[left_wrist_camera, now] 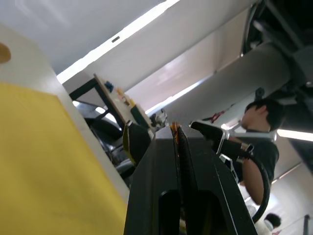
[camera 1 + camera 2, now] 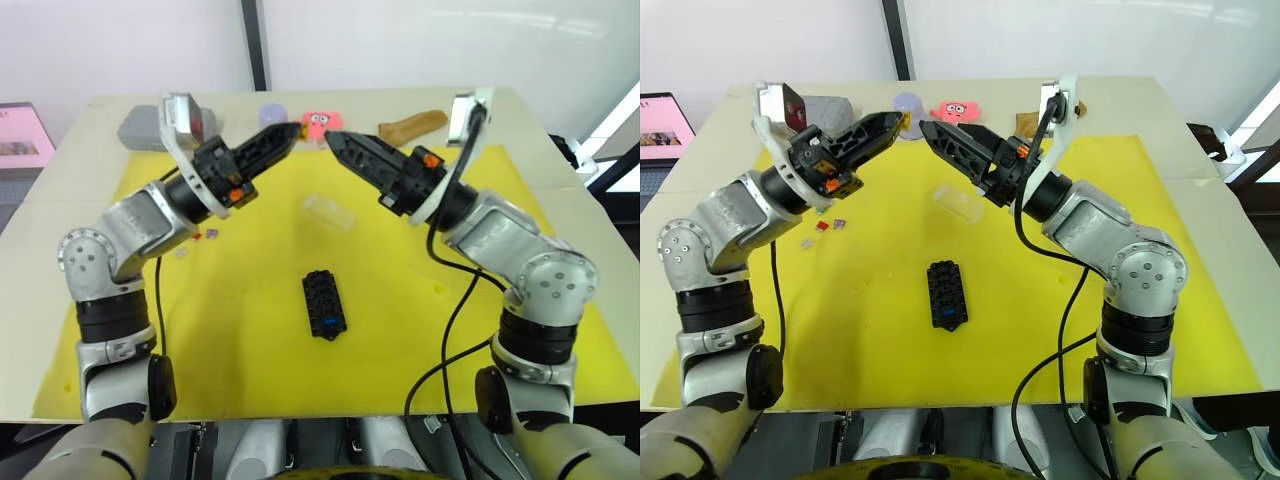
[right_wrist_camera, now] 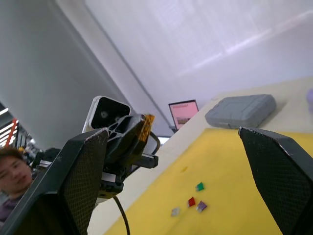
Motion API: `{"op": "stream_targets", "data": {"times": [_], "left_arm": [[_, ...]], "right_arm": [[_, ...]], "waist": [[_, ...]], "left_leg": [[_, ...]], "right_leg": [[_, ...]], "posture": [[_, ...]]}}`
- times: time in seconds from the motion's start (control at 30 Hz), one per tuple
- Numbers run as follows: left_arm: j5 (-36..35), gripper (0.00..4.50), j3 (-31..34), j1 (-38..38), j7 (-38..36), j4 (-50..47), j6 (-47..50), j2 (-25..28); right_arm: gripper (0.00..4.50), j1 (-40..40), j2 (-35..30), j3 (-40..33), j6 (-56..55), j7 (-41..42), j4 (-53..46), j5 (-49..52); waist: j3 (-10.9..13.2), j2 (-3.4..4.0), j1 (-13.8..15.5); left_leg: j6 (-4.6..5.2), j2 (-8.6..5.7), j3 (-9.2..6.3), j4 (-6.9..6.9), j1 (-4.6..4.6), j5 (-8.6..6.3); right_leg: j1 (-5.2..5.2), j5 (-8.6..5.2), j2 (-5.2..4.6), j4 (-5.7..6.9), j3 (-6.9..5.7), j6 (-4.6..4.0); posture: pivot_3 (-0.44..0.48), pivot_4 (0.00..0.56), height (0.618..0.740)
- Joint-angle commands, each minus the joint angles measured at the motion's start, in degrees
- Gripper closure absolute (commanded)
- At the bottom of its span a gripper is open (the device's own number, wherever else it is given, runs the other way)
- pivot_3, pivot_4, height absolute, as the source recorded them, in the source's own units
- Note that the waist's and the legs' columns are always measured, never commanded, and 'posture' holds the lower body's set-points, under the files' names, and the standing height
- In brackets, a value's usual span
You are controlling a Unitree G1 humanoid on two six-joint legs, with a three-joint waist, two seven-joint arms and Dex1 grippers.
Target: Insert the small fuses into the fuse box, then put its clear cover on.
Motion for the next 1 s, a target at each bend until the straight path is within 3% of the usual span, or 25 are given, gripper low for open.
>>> {"op": "stream_targets", "data": {"times": [0.03, 0.1, 0.17, 0.9, 1.0], "left_arm": [[-0.98, 4.49, -1.16, -1.24, -0.95, -1.44, -2.71, -0.82], [-0.98, 4.5, -1.79, -1.25, -1.33, -1.46, -3.51, -1.17], [-1.07, 4.5, -2.34, -1.39, -1.5, -1.32, -4.25, -1.46], [0.32, 4.5, -5.03, -2.42, -5.29, -0.63, -5.39, -1.33], [0.41, 4.5, -4.97, -2.66, -5.48, -0.27, -5.42, -1.25]], "right_arm": [[0.25, -1.44, 1.67, -0.09, -1.89, -2.35, -0.84, 2.76], [0.74, -1.4, 1.98, 0.34, -1.8, -3.01, -1.17, 3.45], [1.67, -1.45, 2.09, 0.89, -1.94, -3.59, -1.39, 3.96], [1.67, -3.57, 1.29, 2.33, -3.77, -4.5, -0.64, 5.27], [2.38, -3.35, 1.07, 2.23, -3.87, -4.48, -1.02, 5.57]], "waist": [[0.0, 0.0, 0.01], [0.0, 0.0, 0.01], [0.0, 0.0, 0.02], [0.0, 0.0, 0.04], [0.0, 0.0, 0.04]], "left_leg": [[0.0, 0.0, 0.0, 0.0, 0.0, 0.0], [0.0, 0.0, 0.0, 0.0, 0.0, 0.0], [0.0, 0.0, 0.0, 0.0, 0.0, 0.0], [0.0, 0.0, 0.0, -0.02, -0.01, 0.0], [0.0, 0.0, 0.0, -0.02, -0.01, 0.0]], "right_leg": [[0.0, 0.0, 0.0, 0.0, 0.0, 0.0], [0.0, 0.0, 0.0, 0.0, 0.0, 0.0], [0.0, 0.0, 0.0, 0.0, 0.0, 0.0], [0.01, 0.0, 0.0, -0.03, 0.0, 0.0], [0.01, 0.0, 0.0, -0.03, 0.0, 0.0]], "posture": [[0.0, 0.15, 0.74], [0.0, 0.15, 0.74], [0.0, 0.15, 0.74], [0.0, 0.15, 0.74], [0.0, 0.15, 0.74]]}}
